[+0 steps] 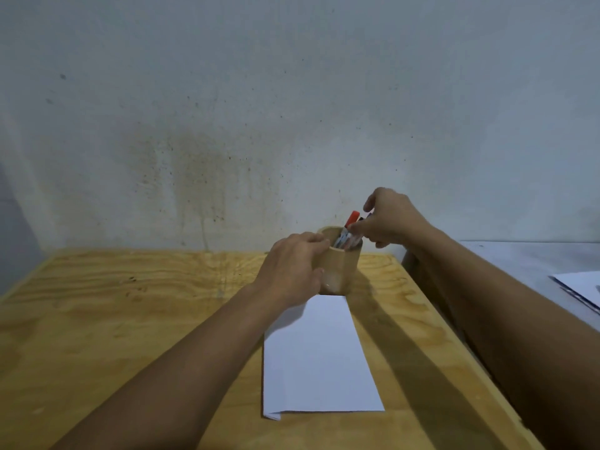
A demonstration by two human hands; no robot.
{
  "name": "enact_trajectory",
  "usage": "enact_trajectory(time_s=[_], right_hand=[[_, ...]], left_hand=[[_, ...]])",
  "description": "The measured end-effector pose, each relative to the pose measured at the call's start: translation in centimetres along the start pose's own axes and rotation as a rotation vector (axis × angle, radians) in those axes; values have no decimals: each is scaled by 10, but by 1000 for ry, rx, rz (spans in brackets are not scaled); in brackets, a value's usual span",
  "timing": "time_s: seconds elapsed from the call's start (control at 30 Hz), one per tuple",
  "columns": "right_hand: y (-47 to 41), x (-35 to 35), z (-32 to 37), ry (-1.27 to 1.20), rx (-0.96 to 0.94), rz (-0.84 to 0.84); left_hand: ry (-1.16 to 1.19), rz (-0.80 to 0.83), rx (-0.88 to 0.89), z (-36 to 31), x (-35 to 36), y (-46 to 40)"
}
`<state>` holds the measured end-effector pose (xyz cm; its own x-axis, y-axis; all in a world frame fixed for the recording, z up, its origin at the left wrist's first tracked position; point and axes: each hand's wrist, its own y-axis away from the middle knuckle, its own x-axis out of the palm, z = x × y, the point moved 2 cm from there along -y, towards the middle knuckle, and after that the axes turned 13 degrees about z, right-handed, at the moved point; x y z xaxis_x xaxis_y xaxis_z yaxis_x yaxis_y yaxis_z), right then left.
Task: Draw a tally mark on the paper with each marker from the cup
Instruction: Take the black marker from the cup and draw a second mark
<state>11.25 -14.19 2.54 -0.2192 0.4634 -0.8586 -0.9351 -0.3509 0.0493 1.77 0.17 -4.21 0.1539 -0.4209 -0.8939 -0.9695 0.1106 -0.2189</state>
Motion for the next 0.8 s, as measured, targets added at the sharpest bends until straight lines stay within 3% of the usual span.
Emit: enact_trajectory(time_s=[0.13,0.33,0.57,0.67,0.8], right_hand=[[-10,25,-9,-45,105,-39],[-3,22,-9,-419,125,-91],[18,-23,15,-635,-210,-400],[41,-44,32,-716,-418,-452],[63,-34,38,-557,-427,-205]], left_hand=[[9,5,9,0,0,3],[1,14,5,1,0,3],[83,18,-9,1,2,1],[263,-46,24,3,-3,-1],[710,-228,-89,1,-37,10]])
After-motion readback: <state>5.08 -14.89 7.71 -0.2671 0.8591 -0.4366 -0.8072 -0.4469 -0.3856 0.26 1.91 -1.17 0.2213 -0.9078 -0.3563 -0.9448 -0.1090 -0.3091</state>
